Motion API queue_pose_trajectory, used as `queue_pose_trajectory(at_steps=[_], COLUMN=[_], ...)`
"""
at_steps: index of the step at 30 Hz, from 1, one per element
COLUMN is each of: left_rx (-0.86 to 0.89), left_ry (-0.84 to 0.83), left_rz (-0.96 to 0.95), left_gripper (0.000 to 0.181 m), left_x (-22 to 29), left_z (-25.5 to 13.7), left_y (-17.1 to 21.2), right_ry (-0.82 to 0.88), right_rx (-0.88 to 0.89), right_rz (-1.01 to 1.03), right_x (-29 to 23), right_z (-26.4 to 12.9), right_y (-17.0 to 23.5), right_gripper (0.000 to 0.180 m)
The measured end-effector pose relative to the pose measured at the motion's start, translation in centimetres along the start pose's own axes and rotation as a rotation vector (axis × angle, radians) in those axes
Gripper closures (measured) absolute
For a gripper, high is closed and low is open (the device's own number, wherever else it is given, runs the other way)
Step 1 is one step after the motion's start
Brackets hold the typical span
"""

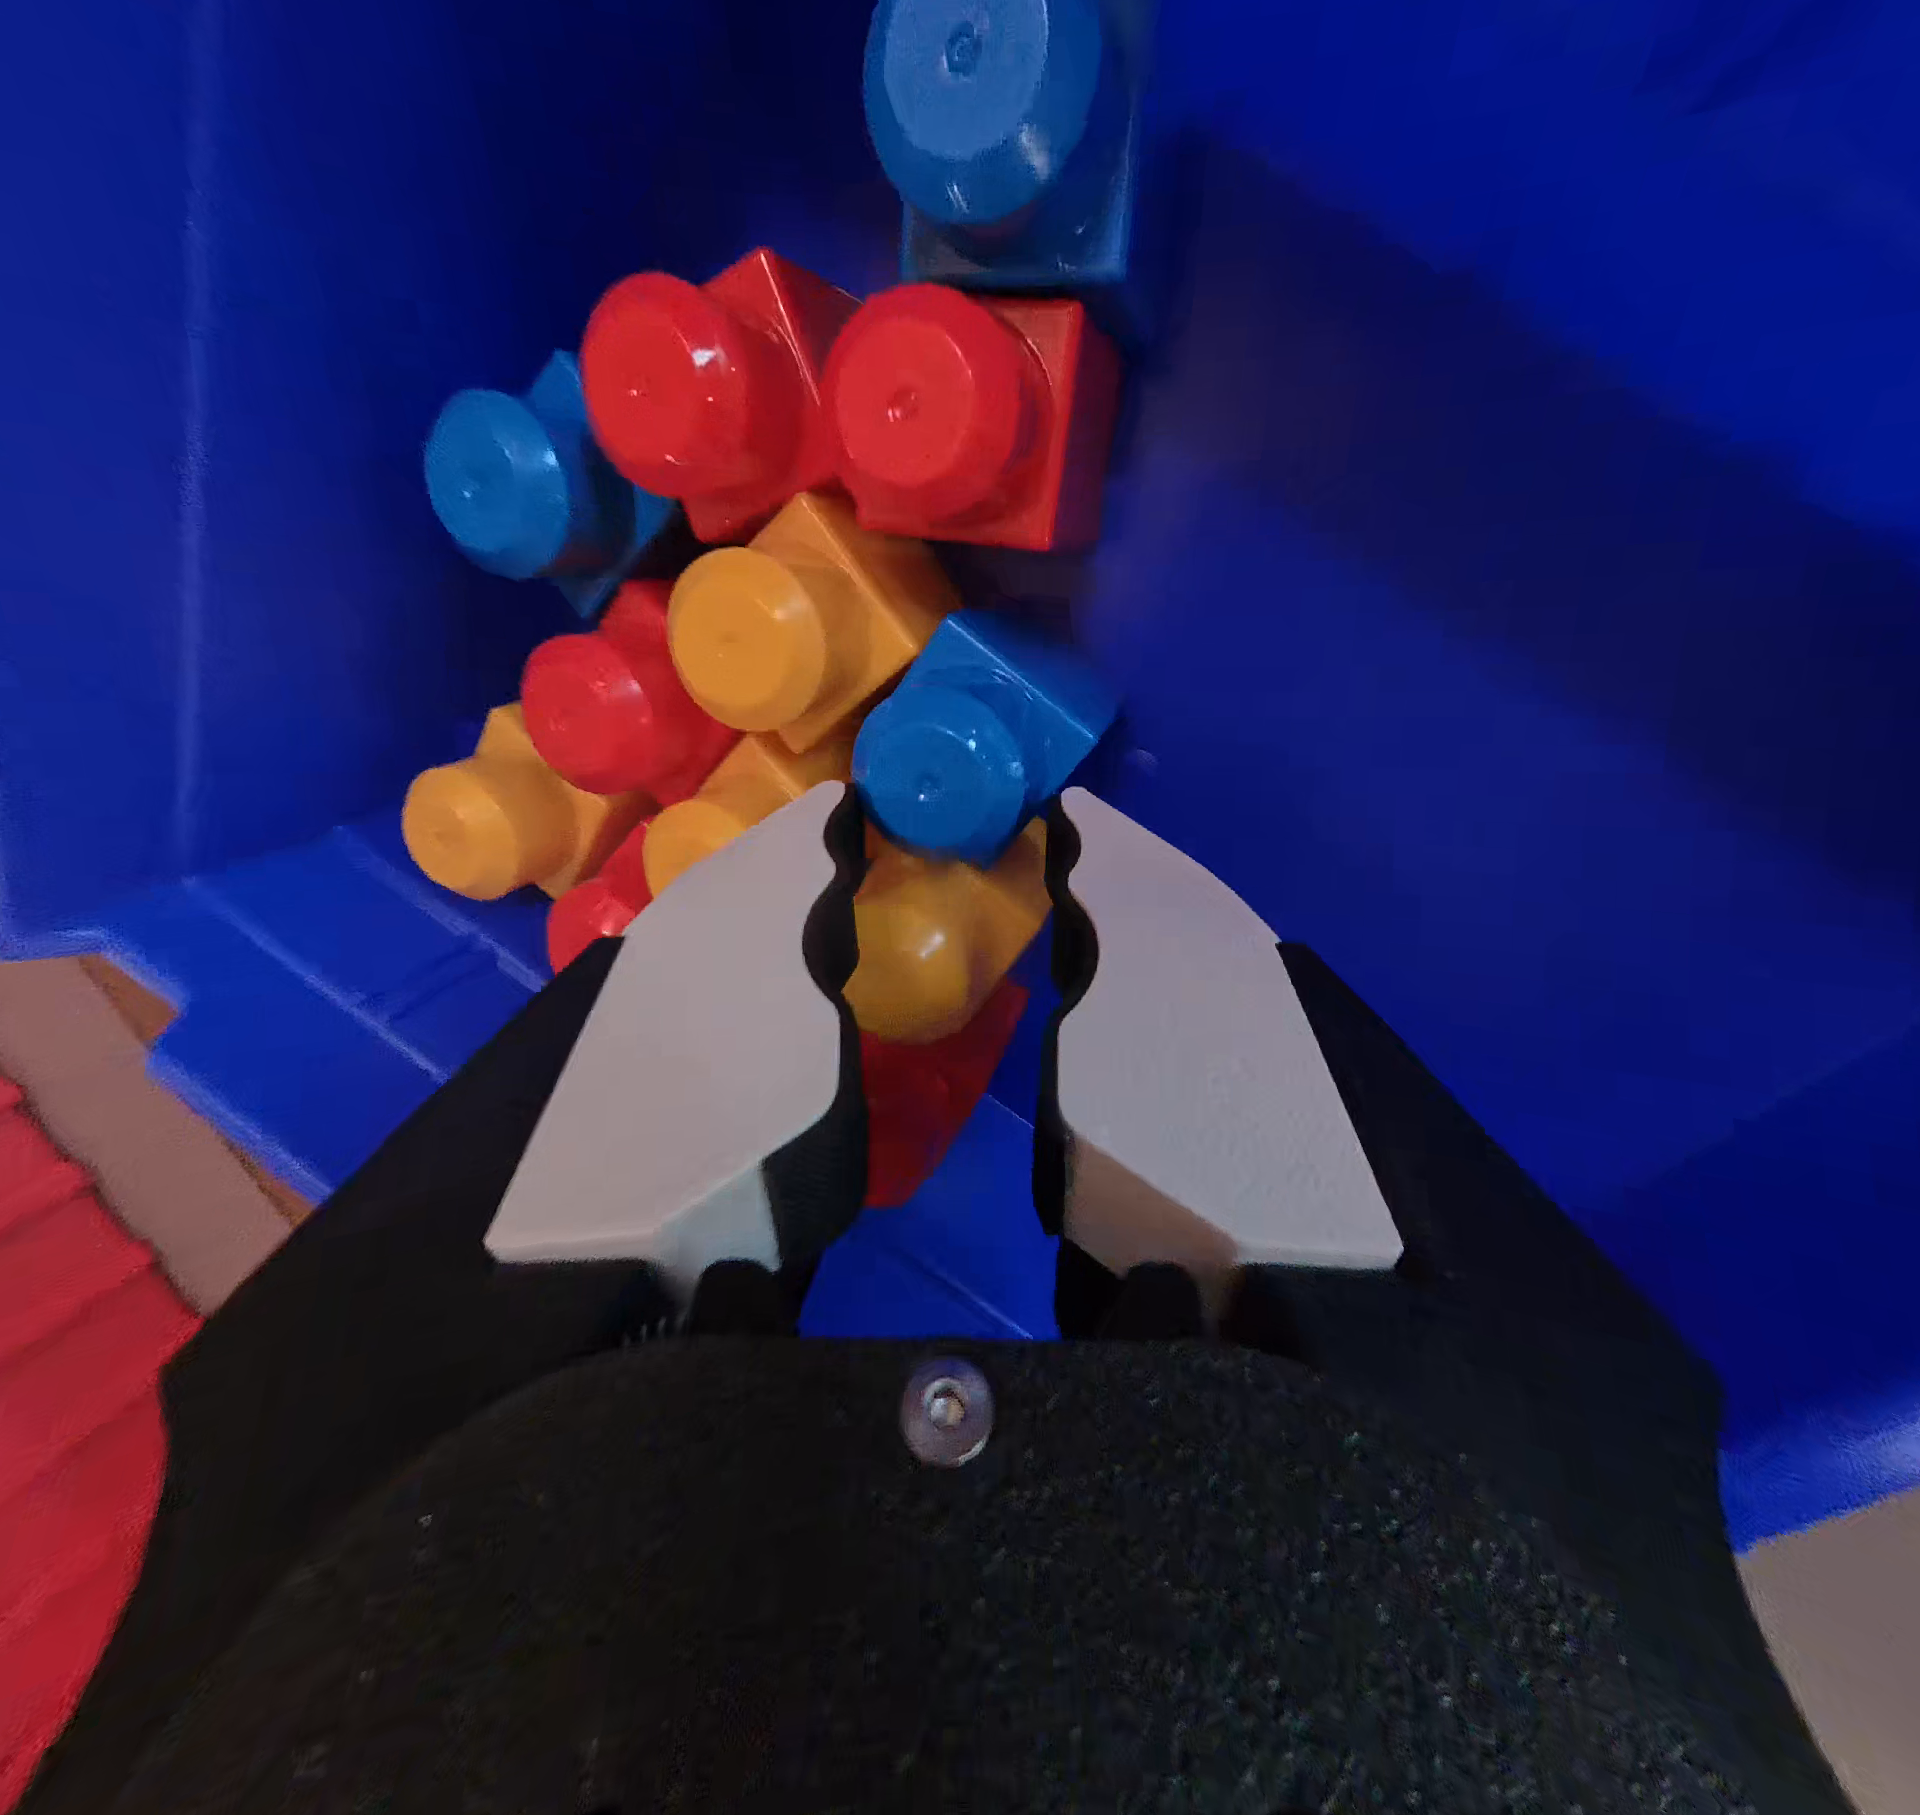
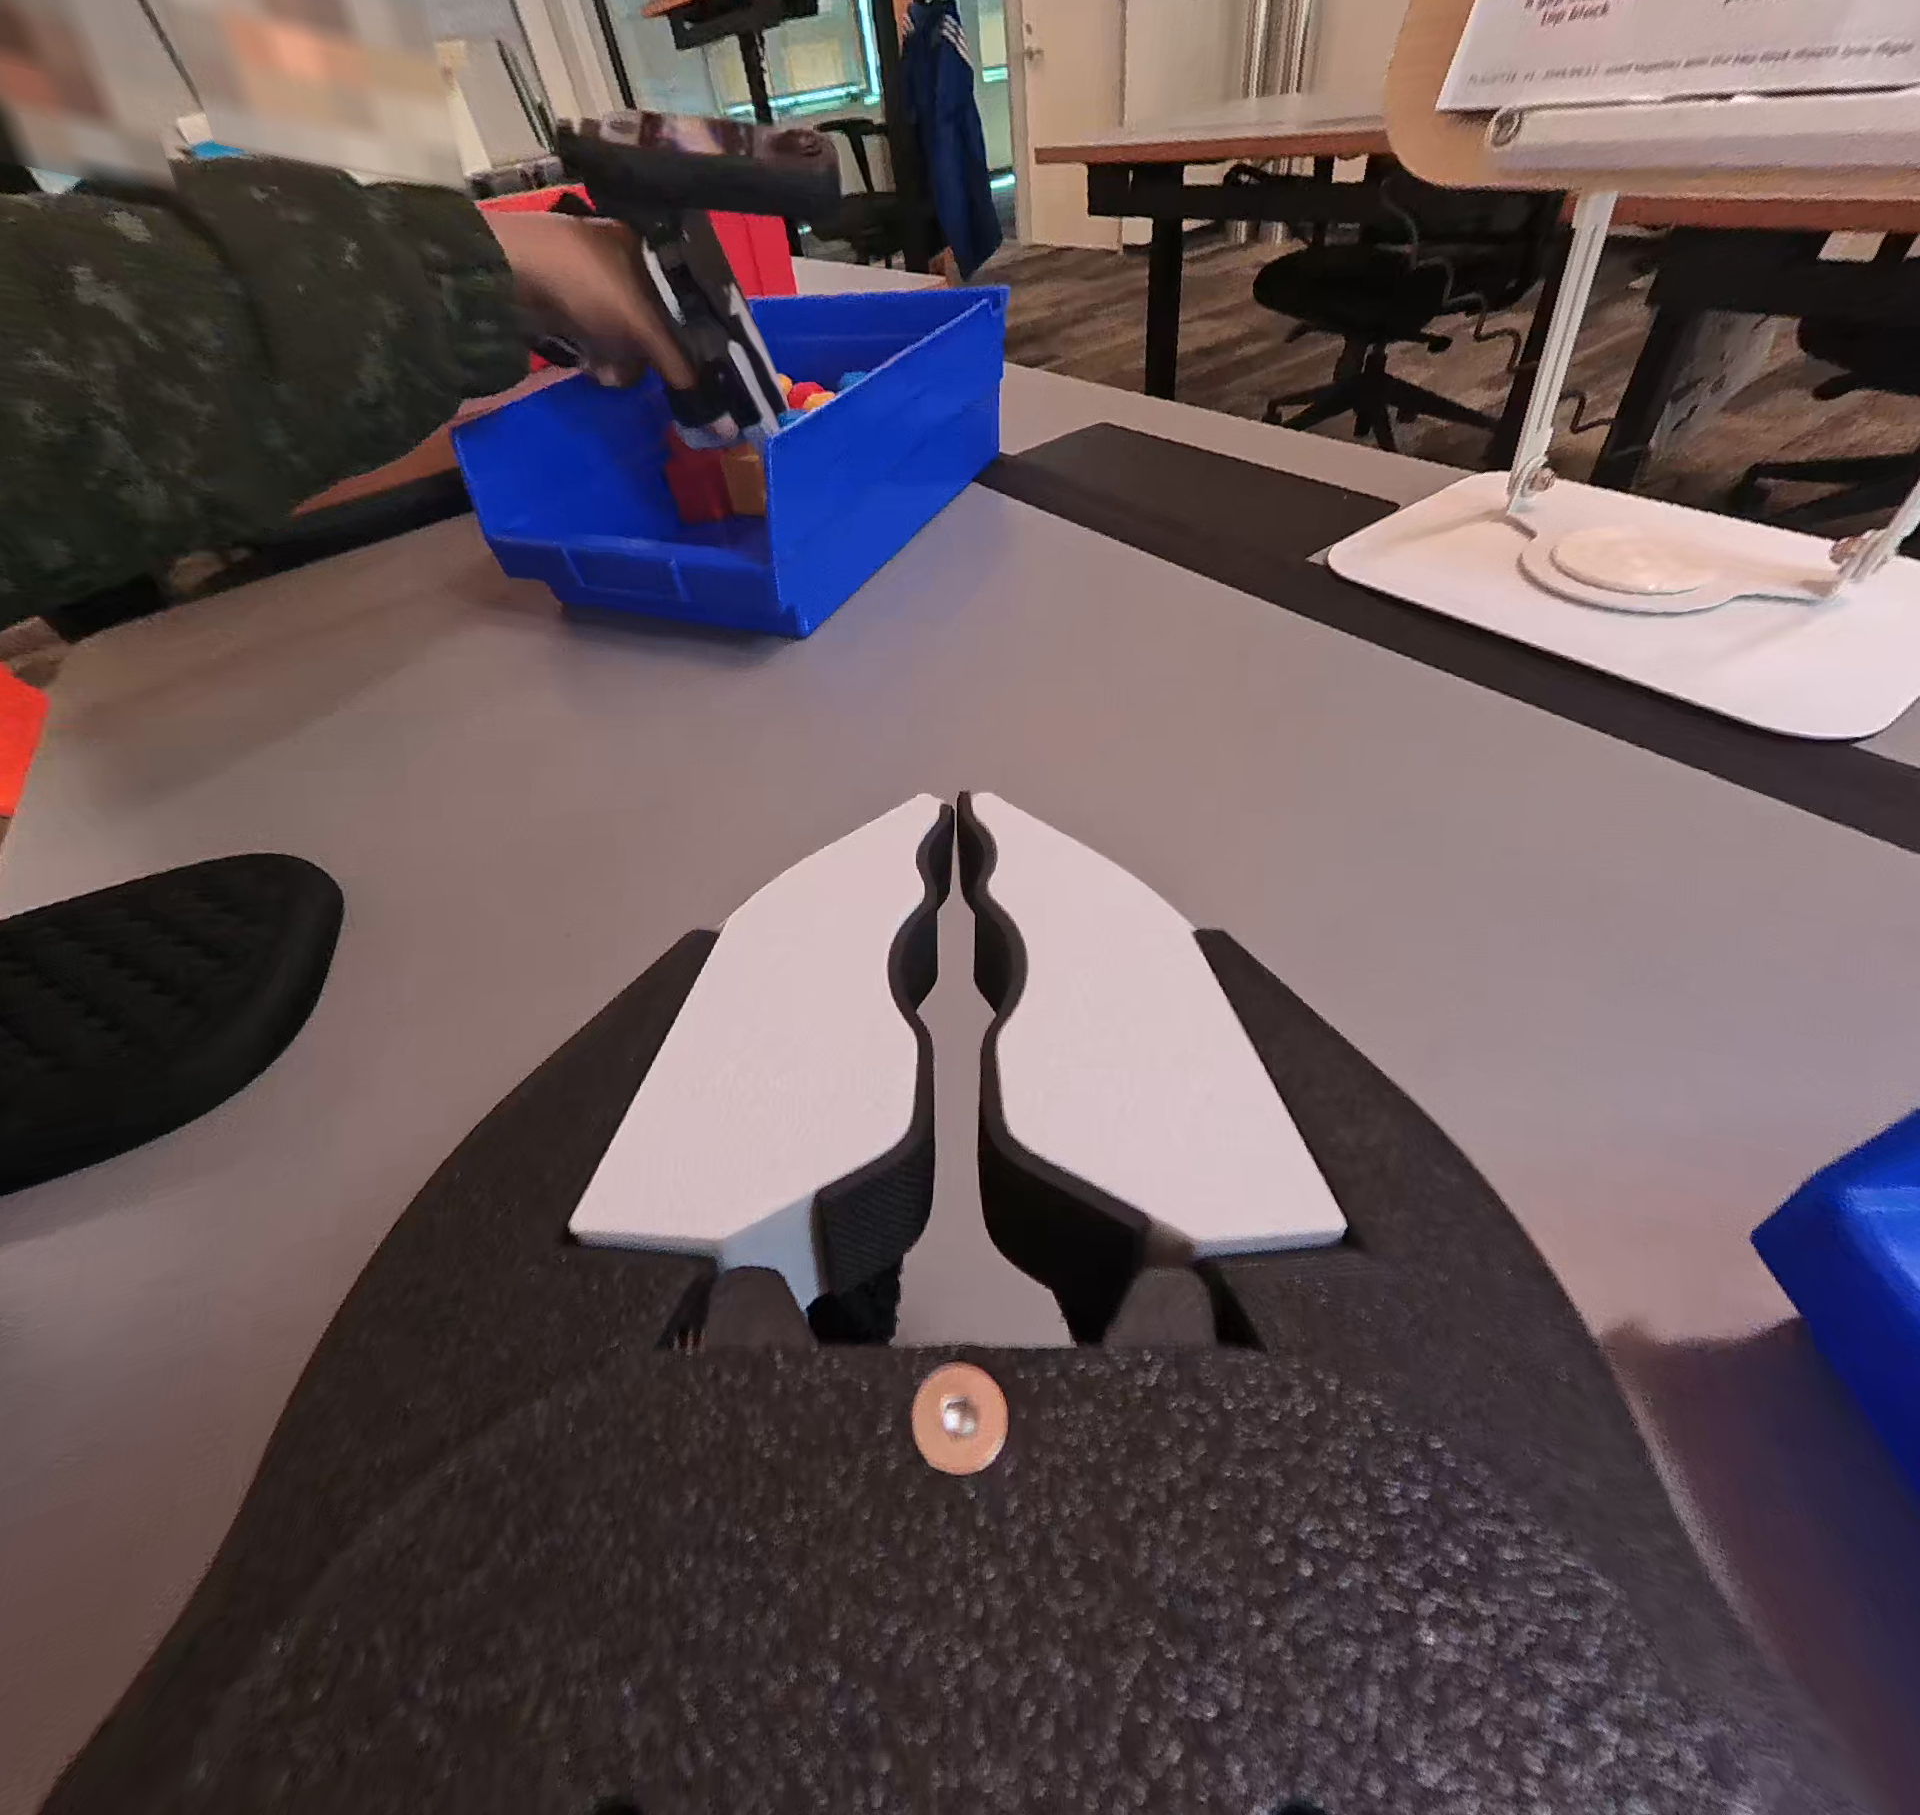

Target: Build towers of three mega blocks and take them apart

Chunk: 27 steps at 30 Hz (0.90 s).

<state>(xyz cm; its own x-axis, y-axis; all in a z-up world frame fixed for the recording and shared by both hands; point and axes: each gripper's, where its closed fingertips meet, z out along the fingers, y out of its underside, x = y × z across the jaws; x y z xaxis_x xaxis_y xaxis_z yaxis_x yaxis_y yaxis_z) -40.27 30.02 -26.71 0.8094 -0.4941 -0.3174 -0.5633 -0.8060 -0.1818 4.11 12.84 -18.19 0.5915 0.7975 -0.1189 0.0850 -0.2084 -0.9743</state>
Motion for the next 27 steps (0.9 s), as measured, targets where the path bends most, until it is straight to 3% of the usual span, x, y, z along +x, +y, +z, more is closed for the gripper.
queue_pose_trajectory(at_steps=[8, 12, 15, 21, 27], left_rx=[0.095, 0.213, 0.340, 0.471, 0.463], left_ry=[-0.072, 0.024, 0.178, 0.408, 0.503], left_rz=[0.087, 0.142, 0.234, 0.525, 0.760], left_gripper=[0.154, 0.154, 0.153, 0.154, 0.154], left_x=[0.1, 2.9, 8.8, 24.1, 36.2], left_z=[-2.8, -6.8, -11.3, -18.9, -20.5], left_y=[-1.1, -1.9, -3.0, -3.2, -2.0], right_ry=[-0.018, -0.033, -0.055, -0.088, -0.095], right_rx=[-0.023, -0.029, -0.046, -0.149, -0.179], right_rz=[-0.023, -0.039, -0.089, -0.279, -0.405], right_x=[-0.6, -1.1, -2.1, -5.7, -9.3], right_z=[0.2, 0.3, 0.6, 2.6, 4.4], right_y=[0.6, 0.6, 0.8, 2.4, 2.9], right_gripper=[0.179, 0.179, 0.172, 0.140, 0.119])
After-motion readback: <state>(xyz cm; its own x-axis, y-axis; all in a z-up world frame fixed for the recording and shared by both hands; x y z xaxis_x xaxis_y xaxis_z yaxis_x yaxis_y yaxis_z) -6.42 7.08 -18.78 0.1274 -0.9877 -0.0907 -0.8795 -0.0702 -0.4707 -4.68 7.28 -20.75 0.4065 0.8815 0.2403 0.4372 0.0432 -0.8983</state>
